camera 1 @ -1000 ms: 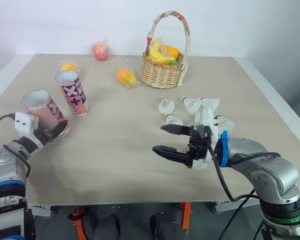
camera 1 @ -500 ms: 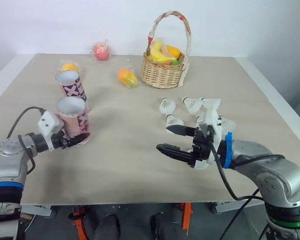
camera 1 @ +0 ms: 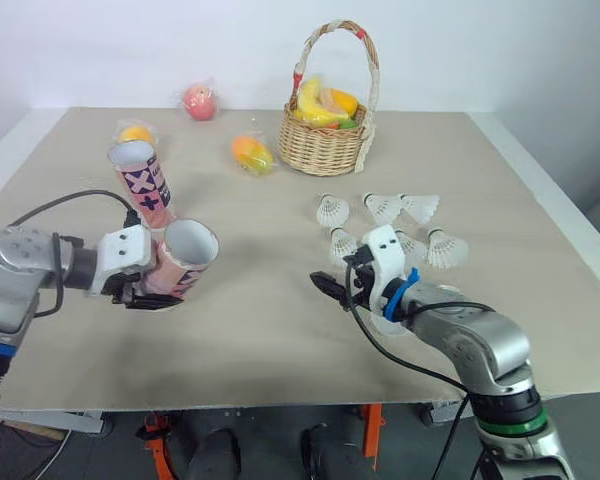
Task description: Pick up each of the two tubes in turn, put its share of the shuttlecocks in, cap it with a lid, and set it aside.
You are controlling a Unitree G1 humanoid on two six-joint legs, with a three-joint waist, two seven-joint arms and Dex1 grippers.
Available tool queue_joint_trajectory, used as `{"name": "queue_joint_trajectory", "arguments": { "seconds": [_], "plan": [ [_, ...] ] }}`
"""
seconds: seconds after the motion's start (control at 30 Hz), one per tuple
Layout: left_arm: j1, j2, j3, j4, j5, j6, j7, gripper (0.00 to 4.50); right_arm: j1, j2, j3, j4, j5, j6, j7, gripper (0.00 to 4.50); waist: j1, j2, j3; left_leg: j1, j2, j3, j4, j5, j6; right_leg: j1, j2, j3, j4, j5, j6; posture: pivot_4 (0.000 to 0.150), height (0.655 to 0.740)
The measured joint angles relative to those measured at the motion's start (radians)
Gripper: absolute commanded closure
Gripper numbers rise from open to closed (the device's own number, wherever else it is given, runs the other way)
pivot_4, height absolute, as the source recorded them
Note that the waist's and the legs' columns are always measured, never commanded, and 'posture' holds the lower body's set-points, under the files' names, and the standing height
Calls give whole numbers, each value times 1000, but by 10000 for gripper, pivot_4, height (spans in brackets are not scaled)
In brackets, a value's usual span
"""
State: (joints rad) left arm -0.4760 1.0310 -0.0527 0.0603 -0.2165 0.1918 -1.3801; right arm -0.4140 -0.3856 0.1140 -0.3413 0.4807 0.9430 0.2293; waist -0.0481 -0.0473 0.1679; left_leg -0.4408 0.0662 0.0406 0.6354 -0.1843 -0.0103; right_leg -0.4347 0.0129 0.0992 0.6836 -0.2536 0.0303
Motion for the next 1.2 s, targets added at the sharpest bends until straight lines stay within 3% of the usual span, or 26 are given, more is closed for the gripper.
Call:
{"name": "queue_joint_trajectory", "arguments": {
  "seconds": [0.43,0.53,0.7,0.73,0.77,0.8,1.0,1.2],
  "plan": [
    [30,2,-18,-95,-10,49,-40,10950,-81,115,44,177,-199,-66,-74,0,0,0,0,-2,0,0,0,0,0,-2,0,0,1,0,0,1500,7400],
    [35,2,-18,-114,-12,54,-38,11626,-107,117,51,208,-254,-82,-90,8420,0,0,0,-2,-1,0,1,0,0,-2,0,0,1,0,0,1500,7400],
    [57,2,-17,-144,-28,70,-36,11626,-108,95,83,209,-335,-104,-96,33415,0,0,0,-2,-1,0,0,0,0,-2,0,0,1,0,0,1500,7400],
    [61,2,-18,-151,-30,72,-36,11626,-108,94,83,208,-344,-104,-93,36221,0,0,0,-2,-1,0,0,0,0,-2,0,0,1,0,0,1500,7400],
    [62,2,-17,-154,-32,74,-36,11626,-108,92,83,204,-348,-104,-85,42849,0,0,0,-2,-1,0,0,0,0,-2,0,0,1,0,0,1500,7400],
    [64,2,-17,-156,-33,75,-36,11626,-106,87,83,194,-350,-102,-76,44613,0,0,0,-2,-1,0,0,0,0,-2,0,0,1,0,0,1500,7400],
    [72,2,-18,-156,-37,77,-42,11626,-71,7,70,65,-323,-104,42,44613,1,0,0,-2,-1,0,0,0,0,-2,0,0,1,0,0,1500,7400],
    [68,2,-23,-132,-36,75,-49,11626,-97,-170,26,-10,-270,-299,295,44613,1,2,1,-2,-1,0,2,0,1,-1,0,0,1,0,2,1500,7400]
  ]
}}
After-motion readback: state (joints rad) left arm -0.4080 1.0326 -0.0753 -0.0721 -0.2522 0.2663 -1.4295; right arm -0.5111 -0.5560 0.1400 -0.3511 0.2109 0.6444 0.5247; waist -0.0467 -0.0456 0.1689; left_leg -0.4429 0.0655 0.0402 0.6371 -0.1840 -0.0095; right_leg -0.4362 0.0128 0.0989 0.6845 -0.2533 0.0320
